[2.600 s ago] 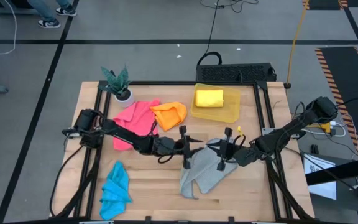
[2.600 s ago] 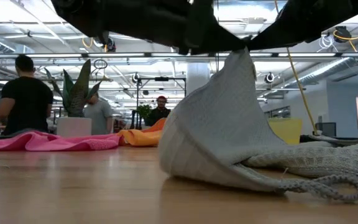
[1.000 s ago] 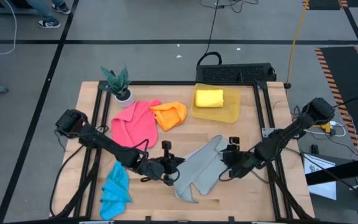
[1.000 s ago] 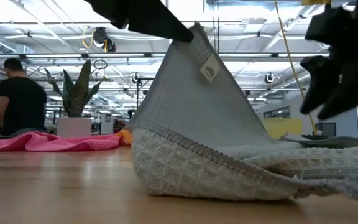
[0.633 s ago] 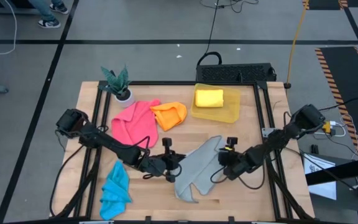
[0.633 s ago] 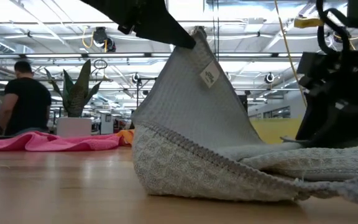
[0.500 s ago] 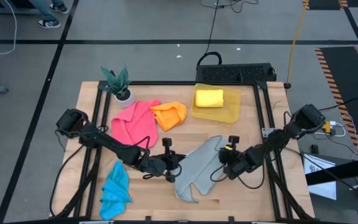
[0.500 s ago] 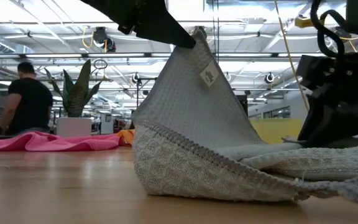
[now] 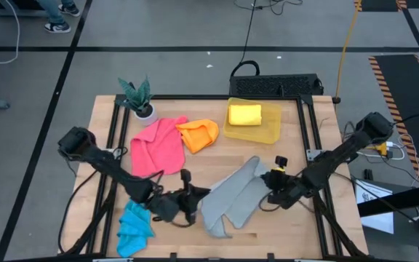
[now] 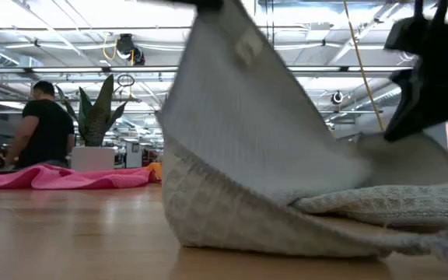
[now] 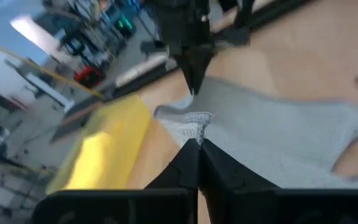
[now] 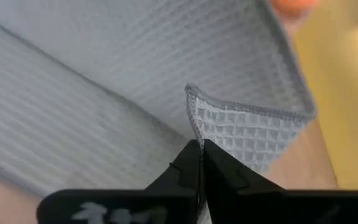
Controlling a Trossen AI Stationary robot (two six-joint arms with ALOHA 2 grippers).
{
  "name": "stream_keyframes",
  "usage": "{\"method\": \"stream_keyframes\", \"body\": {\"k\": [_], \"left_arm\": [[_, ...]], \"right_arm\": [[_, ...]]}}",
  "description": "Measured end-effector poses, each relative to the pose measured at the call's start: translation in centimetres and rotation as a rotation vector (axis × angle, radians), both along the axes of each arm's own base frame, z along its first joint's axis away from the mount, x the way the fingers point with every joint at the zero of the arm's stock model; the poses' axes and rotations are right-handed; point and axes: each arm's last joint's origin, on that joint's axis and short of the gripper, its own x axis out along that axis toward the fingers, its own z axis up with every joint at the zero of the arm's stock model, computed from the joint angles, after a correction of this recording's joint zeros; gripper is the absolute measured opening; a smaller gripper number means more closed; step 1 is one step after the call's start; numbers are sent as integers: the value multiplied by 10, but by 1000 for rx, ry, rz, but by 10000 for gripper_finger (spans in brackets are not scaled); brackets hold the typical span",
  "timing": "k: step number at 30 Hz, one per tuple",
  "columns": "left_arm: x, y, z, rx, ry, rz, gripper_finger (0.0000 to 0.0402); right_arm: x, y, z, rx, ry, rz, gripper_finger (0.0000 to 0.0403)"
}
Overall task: Fold microfiber towels
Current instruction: Fold the gray kitchen towel
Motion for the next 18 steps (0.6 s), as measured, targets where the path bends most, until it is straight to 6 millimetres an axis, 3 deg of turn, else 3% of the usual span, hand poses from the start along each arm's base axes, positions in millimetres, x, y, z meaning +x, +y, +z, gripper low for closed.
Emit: {"method": "stream_keyframes", "body": {"k": [9,18], "left_arm": [[-44,-26,53,-19,-150,-125,9],[-99,-46,101,-62,-319,-172,6]], "right_arm": [[-15,34,71,18,-521,274,2],[-55,64,128,79,-892,463,1]]}}
